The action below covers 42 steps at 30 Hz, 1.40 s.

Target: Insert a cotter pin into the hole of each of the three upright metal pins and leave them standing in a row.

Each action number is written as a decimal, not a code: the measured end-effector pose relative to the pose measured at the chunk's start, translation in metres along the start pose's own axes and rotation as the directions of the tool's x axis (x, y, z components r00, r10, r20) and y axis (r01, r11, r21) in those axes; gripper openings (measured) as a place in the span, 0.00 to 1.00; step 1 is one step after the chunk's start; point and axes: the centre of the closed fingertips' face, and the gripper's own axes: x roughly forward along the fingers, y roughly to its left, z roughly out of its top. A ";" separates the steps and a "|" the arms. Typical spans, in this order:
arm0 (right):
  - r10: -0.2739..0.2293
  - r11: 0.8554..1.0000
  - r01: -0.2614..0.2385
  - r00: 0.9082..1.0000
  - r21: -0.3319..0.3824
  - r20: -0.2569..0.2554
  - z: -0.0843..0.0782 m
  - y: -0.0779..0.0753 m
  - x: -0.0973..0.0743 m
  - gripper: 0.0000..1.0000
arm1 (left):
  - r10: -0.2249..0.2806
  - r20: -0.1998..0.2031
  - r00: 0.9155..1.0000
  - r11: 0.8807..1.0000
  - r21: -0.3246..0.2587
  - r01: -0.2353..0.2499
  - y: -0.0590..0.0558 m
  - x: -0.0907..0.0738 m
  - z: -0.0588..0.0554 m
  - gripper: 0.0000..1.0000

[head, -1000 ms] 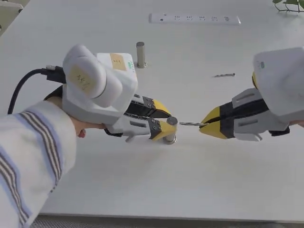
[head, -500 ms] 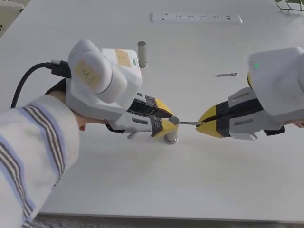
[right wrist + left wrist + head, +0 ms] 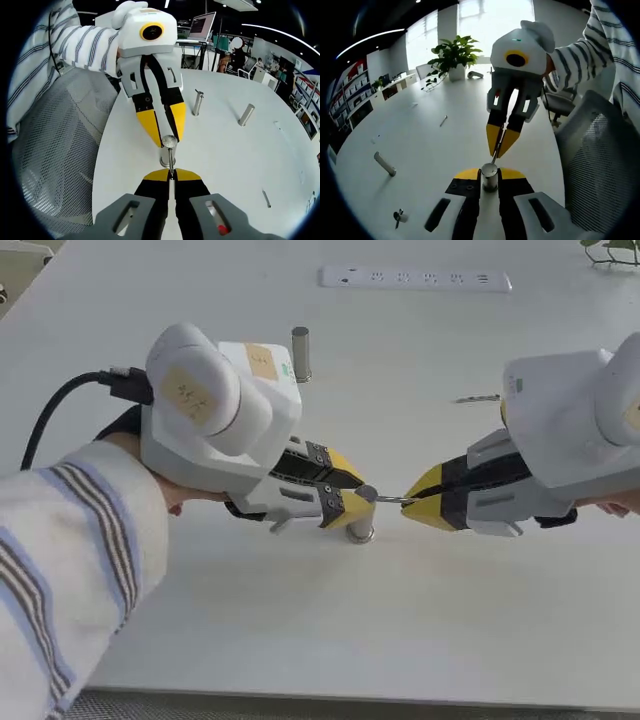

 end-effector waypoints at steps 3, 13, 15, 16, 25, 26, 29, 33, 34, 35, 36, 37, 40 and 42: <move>0.002 1.000 -0.002 1.000 0.005 -0.001 0.004 0.001 0.001 0.00 | 0.002 0.004 1.000 1.000 -0.004 -0.002 0.001 0.001 0.000 0.09; 0.016 1.000 -0.016 1.000 -0.026 -0.001 0.006 0.001 0.016 0.00 | 0.003 0.001 1.000 1.000 0.013 -0.003 0.000 0.002 0.001 0.09; 0.016 1.000 -0.016 1.000 -0.025 0.004 0.008 0.001 0.017 0.00 | 0.003 0.002 1.000 1.000 0.017 -0.003 0.000 0.002 0.001 0.09; 0.015 0.999 -0.014 1.000 -0.034 0.019 0.010 0.001 0.018 0.00 | 0.003 0.001 1.000 1.000 0.017 -0.003 0.000 0.002 0.001 0.09; -0.011 1.000 0.012 1.000 -0.014 0.020 0.003 -0.002 0.006 0.06 | 0.002 0.001 1.000 1.000 0.024 -0.002 -0.001 0.001 0.002 0.09; -0.015 1.000 0.016 1.000 -0.013 0.020 0.003 -0.003 0.005 0.07 | 0.002 0.001 1.000 1.000 0.025 -0.002 -0.001 0.001 0.002 0.09; -0.014 1.000 0.014 1.000 0.000 0.026 0.003 -0.003 0.001 0.05 | 0.002 0.002 1.000 1.000 0.025 -0.002 -0.001 0.001 0.002 0.09; -0.005 1.000 0.005 1.000 -0.006 0.025 0.005 0.000 0.000 0.00 | 0.003 0.002 1.000 1.000 0.026 -0.003 -0.002 0.001 0.002 0.09; -0.004 1.000 0.004 1.000 -0.003 0.021 0.006 -0.001 0.000 0.00 | 0.003 0.000 1.000 1.000 0.027 -0.003 -0.002 0.000 0.002 0.09; -0.003 1.000 0.003 1.000 -0.001 0.022 0.006 -0.001 0.000 0.00 | 0.004 0.000 1.000 1.000 0.028 -0.004 -0.002 0.000 0.002 0.09; 0.000 1.000 0.000 1.000 -0.003 0.026 0.007 0.000 0.001 0.00 | 0.005 0.000 1.000 1.000 0.027 -0.005 -0.002 0.000 0.002 0.09; 0.000 1.000 0.000 1.000 -0.002 0.028 0.008 0.000 0.001 0.00 | 0.006 0.000 1.000 1.000 0.027 -0.006 -0.002 0.000 0.002 0.09; 0.001 1.000 -0.001 0.999 -0.001 0.036 0.014 0.001 0.003 0.00 | 0.008 0.001 1.000 1.000 0.028 -0.008 -0.002 0.000 0.002 0.09; 0.001 1.000 0.000 1.000 -0.011 0.027 0.013 0.001 0.003 0.00 | 0.010 -0.001 1.000 1.000 0.029 -0.010 -0.002 0.000 0.002 0.09</move>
